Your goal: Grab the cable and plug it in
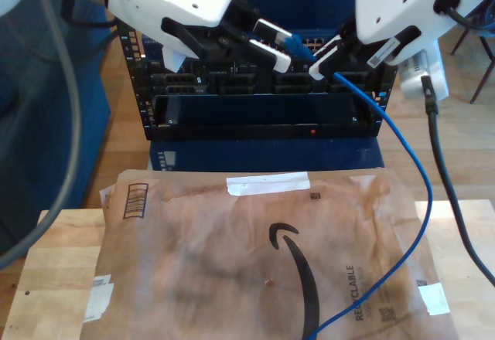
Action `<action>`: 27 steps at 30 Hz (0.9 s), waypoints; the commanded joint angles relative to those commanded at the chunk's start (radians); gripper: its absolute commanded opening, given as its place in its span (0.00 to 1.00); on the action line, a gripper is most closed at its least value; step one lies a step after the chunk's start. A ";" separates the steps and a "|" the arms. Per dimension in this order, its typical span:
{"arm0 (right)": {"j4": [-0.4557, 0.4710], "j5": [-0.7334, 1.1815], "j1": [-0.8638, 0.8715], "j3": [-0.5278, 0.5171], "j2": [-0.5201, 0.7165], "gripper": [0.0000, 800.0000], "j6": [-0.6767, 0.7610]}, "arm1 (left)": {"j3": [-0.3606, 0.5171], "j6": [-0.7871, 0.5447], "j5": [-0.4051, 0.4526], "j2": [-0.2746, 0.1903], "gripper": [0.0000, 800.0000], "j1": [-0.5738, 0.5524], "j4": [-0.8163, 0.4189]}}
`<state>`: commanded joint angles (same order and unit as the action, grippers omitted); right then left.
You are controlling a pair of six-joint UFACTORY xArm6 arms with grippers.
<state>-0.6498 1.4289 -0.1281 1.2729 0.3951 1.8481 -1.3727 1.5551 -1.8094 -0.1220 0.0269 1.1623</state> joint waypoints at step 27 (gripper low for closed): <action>0.005 0.000 -0.005 0.014 0.009 0.99 -0.035 | 0.002 -0.005 0.005 0.011 0.00 0.002 0.060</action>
<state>-0.6452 1.4289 -0.1327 1.2867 0.4043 1.8128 -1.3711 1.5505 -1.8048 -0.1112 0.0284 1.2221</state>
